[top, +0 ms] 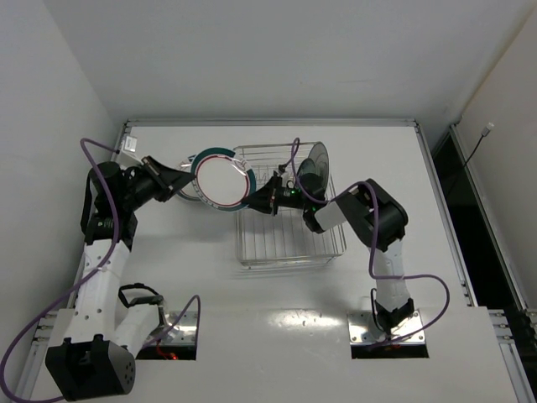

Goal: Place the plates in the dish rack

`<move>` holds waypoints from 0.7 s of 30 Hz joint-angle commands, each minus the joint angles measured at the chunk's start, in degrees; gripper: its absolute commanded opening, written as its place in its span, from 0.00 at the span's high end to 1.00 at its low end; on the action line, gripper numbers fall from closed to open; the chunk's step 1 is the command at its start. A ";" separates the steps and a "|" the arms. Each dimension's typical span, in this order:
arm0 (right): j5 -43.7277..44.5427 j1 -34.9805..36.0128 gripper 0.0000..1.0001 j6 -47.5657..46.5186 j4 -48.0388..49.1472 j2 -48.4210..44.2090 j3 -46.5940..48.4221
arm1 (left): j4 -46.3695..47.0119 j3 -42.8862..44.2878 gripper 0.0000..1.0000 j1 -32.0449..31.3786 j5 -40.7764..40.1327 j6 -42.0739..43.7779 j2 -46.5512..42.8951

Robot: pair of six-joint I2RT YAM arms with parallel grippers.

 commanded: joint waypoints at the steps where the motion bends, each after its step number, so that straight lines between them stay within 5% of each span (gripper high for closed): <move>1: -0.43 -0.64 1.00 -2.86 26.89 -7.48 0.18 | 0.39 0.00 1.00 -0.37 -0.54 3.15 -1.47; 4: -2.28 -1.69 1.00 -14.01 10.93 -14.43 0.18 | -3.92 2.01 1.00 -0.37 -4.31 8.08 -1.47; 6: -1.59 -1.69 1.00 -24.71 -16.09 -24.52 2.01 | -6.56 3.25 1.00 -0.37 -9.05 10.98 -1.47; 7: 3.38 -1.69 1.00 -39.21 -28.99 -28.13 5.94 | -9.09 3.86 1.00 -0.37 -10.90 13.51 -1.47; 8: 8.39 -1.69 1.00 -46.84 -57.22 -33.56 9.46 | -10.33 4.83 1.00 -0.37 -14.40 14.67 -1.47; 11: 31.42 -0.11 1.00 -61.93 -89.56 -36.68 23.88 | -13.59 5.45 0.99 -0.37 -21.17 18.19 -1.47; 21: 70.45 -0.11 1.00 -65.46 -118.48 -37.05 35.58 | -13.69 -0.96 0.94 -0.37 -28.66 23.90 -0.33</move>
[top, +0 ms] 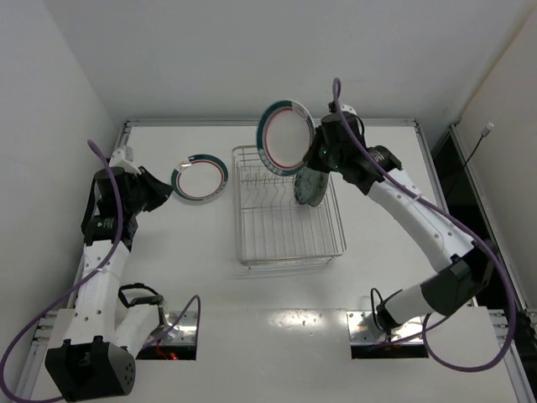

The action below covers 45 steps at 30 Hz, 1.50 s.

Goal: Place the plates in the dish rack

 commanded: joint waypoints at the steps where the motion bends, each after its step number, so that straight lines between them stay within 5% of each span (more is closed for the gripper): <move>1: 18.26 0.04 1.00 -5.05 -17.04 2.58 4.77 | -0.44 -2.34 0.94 -0.30 -3.71 3.63 -0.55; 16: 28.92 1.71 1.00 -8.04 -22.76 10.66 10.15 | 0.70 -5.60 0.80 -0.92 -3.71 6.00 0.50; 34: 29.44 3.29 1.00 -3.29 -28.29 22.26 17.71 | 0.70 -5.60 0.37 -0.92 -3.18 6.00 -0.03; 45: 9.24 1.98 1.00 1.89 -14.08 19.38 2.51 | -0.44 -5.07 0.29 -0.92 -5.03 6.00 0.59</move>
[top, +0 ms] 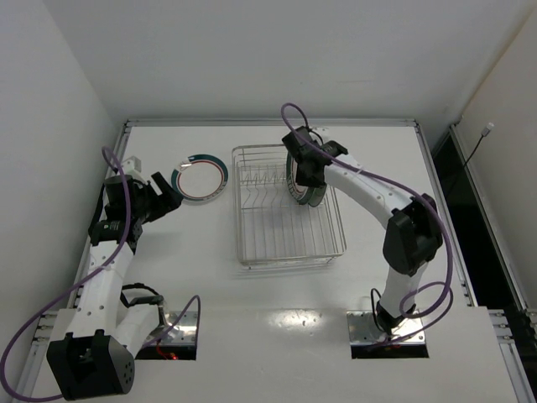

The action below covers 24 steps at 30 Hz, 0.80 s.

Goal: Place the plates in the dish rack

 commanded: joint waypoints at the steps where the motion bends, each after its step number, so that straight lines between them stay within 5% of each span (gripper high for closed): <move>1: -9.98 -0.49 1.00 2.50 2.05 -2.00 -4.03 | 0.15 0.70 0.29 -0.48 -0.85 0.38 0.04; 17: -19.65 -0.58 0.89 2.51 10.21 -9.64 -13.61 | 0.15 0.70 0.25 -0.48 -1.91 -0.14 2.77; 24: -20.80 -1.99 0.62 1.02 9.26 -12.11 -14.15 | 1.02 -0.17 0.24 -0.48 -2.44 -2.59 4.00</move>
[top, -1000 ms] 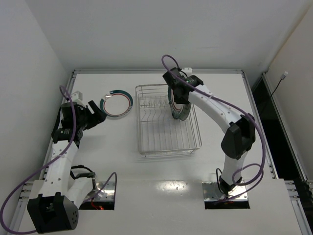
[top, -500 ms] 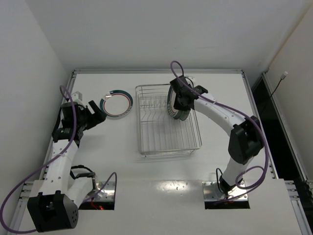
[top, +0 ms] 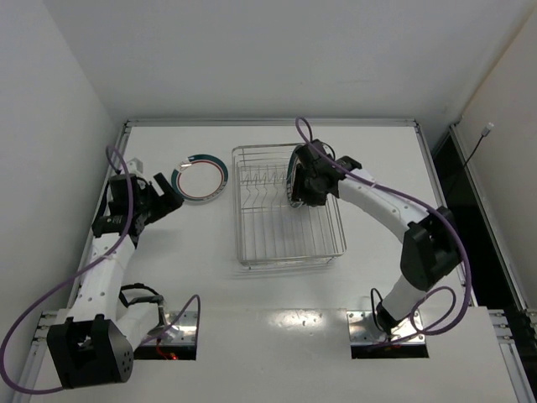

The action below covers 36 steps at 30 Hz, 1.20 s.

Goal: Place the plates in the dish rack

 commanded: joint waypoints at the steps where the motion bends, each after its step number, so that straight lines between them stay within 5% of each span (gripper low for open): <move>1: -2.55 -0.55 0.56 -0.38 0.66 -4.48 0.61 | 1.96 -0.70 0.24 -0.48 0.12 -2.73 -0.09; 4: -4.04 -0.55 0.55 -0.38 2.15 -7.91 -1.58 | 4.68 -2.98 0.15 0.13 2.13 -7.56 1.22; 8: -4.75 -0.02 0.53 -1.43 6.11 -12.92 -2.12 | 13.98 -5.19 0.15 0.75 7.94 -14.33 6.93; 14: -5.45 1.29 0.52 -4.68 7.86 -14.94 1.84 | 25.77 -8.53 0.15 1.27 6.28 -24.00 16.34; 19: -6.86 1.30 0.52 -5.21 10.77 -16.18 -0.71 | 30.70 -8.00 0.29 1.28 3.92 -25.24 22.14; 33: -7.39 0.77 0.52 -5.83 11.91 -17.23 -1.33 | 34.40 2.71 0.49 1.81 -0.23 -25.24 41.12; 36: -7.39 0.77 0.52 -5.83 11.91 -17.23 -1.33 | 32.99 6.14 0.61 1.81 -0.23 -23.84 44.28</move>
